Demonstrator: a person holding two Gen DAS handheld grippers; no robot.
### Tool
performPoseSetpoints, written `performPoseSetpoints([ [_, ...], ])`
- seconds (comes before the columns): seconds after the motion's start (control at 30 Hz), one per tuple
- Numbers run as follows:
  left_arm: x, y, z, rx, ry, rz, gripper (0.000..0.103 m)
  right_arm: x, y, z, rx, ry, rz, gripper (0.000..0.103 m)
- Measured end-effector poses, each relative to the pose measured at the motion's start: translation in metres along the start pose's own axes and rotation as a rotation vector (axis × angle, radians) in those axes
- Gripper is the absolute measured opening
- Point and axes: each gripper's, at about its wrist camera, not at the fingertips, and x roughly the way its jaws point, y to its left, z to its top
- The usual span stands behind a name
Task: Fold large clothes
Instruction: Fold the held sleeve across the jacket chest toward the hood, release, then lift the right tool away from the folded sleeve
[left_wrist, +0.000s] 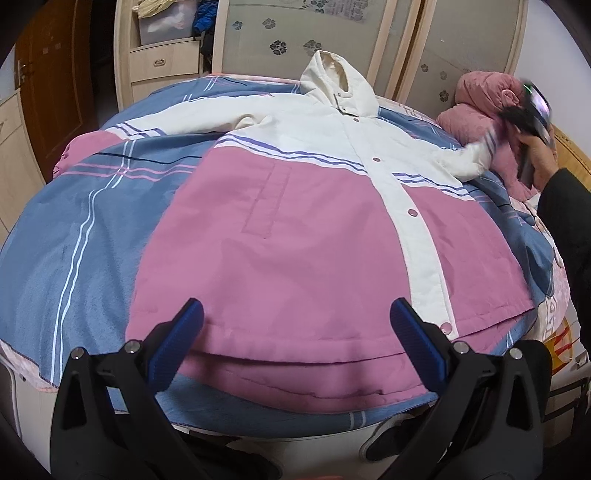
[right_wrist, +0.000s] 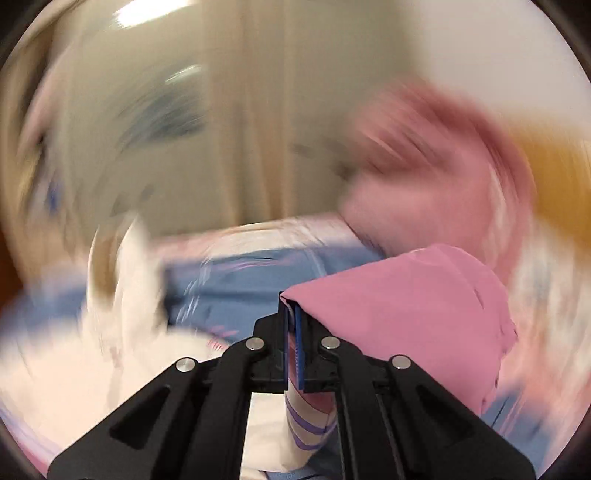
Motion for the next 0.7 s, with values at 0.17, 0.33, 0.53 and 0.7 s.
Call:
performPoseSetpoints([
  [0.17, -0.005, 0.001, 0.001, -0.007, -0.008, -0.008, 0.101, -0.001, 0.190, -0.068, -0.650, 0.053, 0.081, 0.003],
  [0.33, -0.011, 0.004, 0.001, -0.015, -0.015, 0.004, 0.101, 0.011, 0.264, -0.142, -0.720, 0.233, 0.216, 0.090],
  [0.53, -0.020, 0.015, -0.003, -0.064, -0.016, 0.007, 0.101, -0.105, 0.231, -0.135, -0.418, 0.037, 0.373, 0.100],
  [0.7, -0.026, 0.014, -0.006, -0.104, -0.003, 0.025, 0.101, -0.222, 0.163, -0.132, -0.175, -0.017, 0.352, 0.102],
])
